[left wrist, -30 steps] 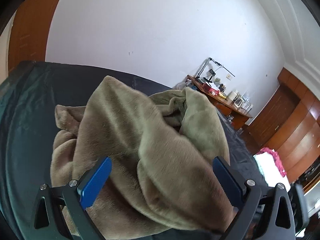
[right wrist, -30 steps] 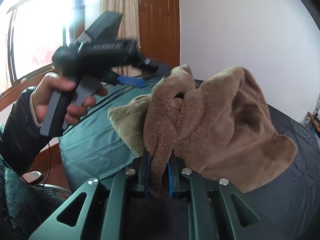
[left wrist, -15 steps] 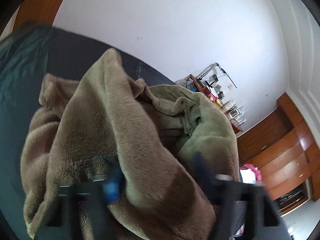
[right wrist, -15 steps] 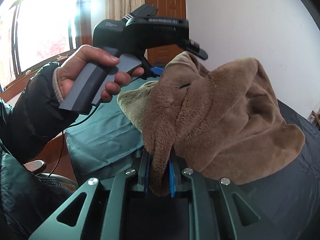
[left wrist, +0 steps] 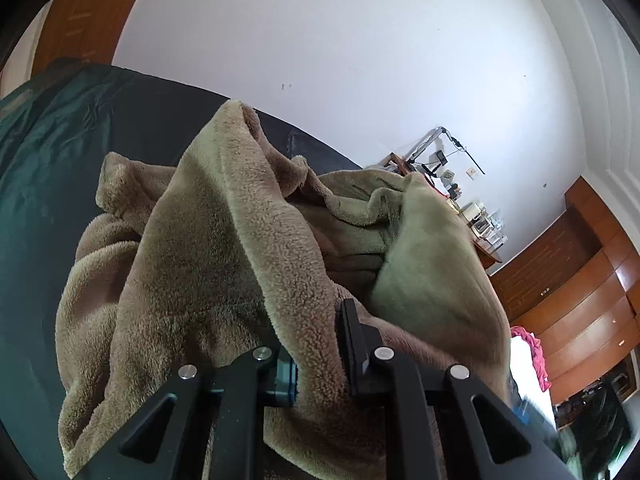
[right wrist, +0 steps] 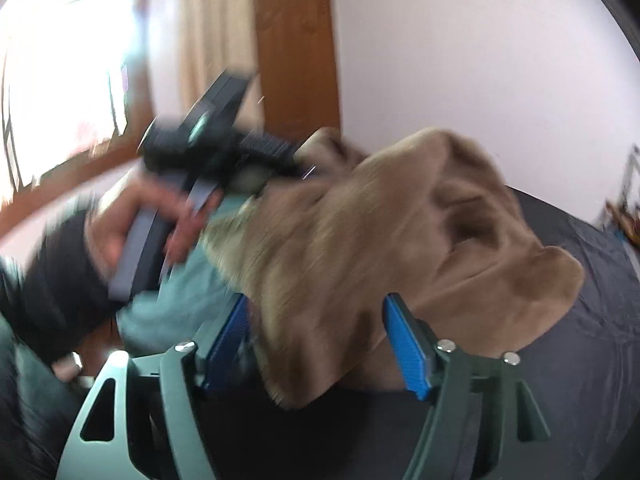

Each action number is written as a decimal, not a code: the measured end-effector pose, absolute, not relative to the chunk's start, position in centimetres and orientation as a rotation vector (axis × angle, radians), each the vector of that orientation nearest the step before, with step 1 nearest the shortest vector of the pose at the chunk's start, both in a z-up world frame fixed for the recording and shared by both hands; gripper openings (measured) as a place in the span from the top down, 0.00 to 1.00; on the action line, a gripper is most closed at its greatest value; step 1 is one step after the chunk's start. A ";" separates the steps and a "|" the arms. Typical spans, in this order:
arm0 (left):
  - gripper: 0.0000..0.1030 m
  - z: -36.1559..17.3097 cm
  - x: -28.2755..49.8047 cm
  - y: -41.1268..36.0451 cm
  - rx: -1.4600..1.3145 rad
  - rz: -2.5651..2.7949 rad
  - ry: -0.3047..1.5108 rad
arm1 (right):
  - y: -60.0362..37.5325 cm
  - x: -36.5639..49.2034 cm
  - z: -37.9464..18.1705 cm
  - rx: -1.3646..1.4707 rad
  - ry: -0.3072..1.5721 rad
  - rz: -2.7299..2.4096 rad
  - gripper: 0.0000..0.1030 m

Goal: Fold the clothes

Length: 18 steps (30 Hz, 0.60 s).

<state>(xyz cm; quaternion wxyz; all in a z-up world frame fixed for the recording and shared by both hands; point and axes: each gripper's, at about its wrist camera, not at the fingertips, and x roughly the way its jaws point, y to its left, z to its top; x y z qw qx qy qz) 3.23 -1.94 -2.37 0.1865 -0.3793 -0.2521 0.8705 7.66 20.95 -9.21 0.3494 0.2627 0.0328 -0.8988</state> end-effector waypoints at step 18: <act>0.83 -3.4 3.9 -2.6 -1.023 2.421 -0.697 | 19.6 -13.0 -2.5 0.933 -0.146 -2.565 0.22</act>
